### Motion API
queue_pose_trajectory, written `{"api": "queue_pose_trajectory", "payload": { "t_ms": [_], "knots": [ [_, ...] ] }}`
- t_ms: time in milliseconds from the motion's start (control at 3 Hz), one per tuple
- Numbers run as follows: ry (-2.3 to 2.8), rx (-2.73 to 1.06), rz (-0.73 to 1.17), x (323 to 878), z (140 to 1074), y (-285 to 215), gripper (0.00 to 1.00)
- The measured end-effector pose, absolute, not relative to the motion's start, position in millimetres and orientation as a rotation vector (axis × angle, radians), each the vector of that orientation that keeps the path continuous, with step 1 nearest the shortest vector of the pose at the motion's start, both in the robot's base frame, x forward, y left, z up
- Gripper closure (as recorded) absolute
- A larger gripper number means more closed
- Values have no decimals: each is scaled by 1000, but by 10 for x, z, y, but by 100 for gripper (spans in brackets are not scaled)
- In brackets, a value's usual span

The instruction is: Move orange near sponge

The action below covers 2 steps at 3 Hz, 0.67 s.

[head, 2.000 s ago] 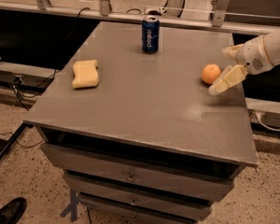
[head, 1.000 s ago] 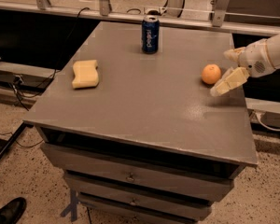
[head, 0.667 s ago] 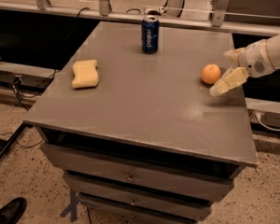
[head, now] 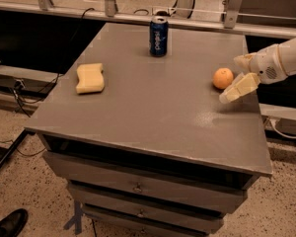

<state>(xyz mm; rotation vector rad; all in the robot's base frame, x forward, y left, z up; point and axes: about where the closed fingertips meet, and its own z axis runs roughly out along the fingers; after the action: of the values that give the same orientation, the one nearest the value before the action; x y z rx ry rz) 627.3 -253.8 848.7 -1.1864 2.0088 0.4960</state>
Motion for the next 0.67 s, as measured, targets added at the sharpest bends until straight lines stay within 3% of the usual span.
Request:
{"api": "queue_pose_trajectory", "payload": {
  "t_ms": [667],
  "knots": [
    [1966, -1157, 544, 6252, 8485, -2435, 41]
  ]
}}
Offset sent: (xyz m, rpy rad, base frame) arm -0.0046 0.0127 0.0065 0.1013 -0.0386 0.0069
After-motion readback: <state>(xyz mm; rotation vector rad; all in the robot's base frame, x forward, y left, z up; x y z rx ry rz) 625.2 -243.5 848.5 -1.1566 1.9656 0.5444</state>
